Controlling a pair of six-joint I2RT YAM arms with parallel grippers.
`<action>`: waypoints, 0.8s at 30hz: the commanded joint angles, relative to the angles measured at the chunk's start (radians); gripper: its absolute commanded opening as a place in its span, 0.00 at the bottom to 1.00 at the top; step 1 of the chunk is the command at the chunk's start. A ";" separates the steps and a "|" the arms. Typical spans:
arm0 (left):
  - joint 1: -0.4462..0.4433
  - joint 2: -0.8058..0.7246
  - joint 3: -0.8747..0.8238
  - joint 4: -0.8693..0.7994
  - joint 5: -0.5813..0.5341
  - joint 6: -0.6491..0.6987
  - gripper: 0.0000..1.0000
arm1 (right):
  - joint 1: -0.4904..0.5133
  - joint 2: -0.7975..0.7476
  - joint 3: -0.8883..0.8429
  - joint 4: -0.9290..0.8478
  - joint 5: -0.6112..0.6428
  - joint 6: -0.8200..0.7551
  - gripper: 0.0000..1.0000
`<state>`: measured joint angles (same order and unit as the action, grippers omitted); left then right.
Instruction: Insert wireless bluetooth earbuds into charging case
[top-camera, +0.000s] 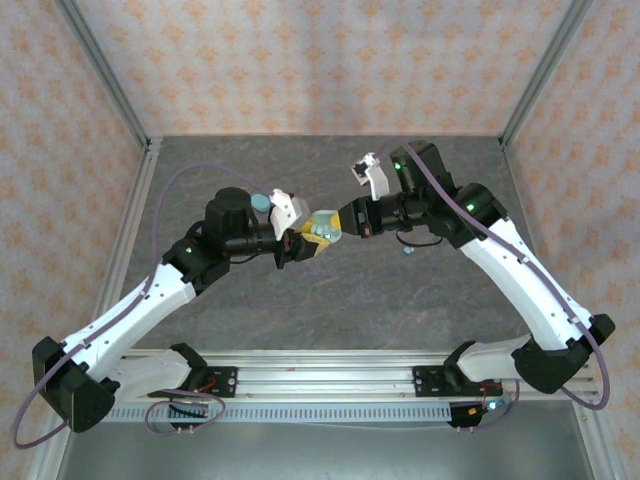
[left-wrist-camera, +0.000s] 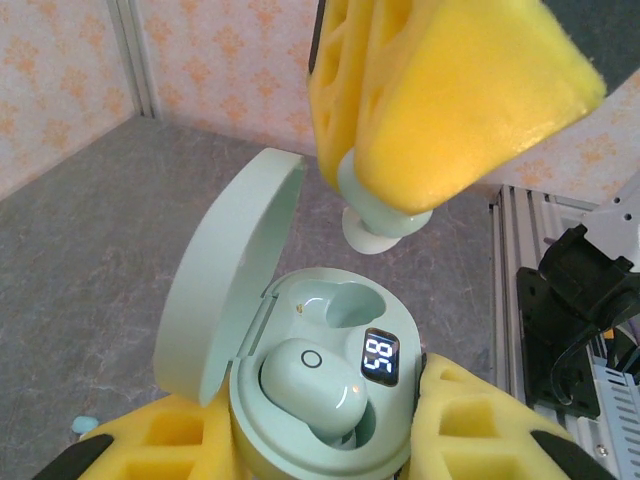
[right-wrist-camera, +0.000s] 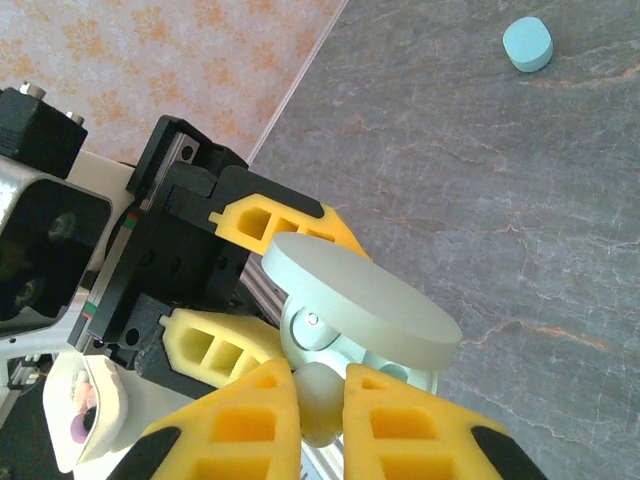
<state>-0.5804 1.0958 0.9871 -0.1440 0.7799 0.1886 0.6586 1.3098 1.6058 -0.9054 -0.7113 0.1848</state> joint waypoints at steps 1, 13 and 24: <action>0.006 0.000 0.029 0.056 0.029 -0.020 0.21 | 0.004 -0.021 -0.017 -0.004 -0.005 -0.023 0.13; 0.006 0.004 0.029 0.081 0.033 -0.037 0.21 | 0.004 -0.033 -0.095 0.062 -0.027 -0.003 0.14; 0.007 0.007 0.030 0.083 0.040 -0.045 0.21 | 0.004 -0.032 -0.109 0.058 0.001 -0.008 0.25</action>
<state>-0.5804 1.1023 0.9871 -0.1238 0.7868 0.1566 0.6586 1.2934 1.5085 -0.8509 -0.7223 0.1825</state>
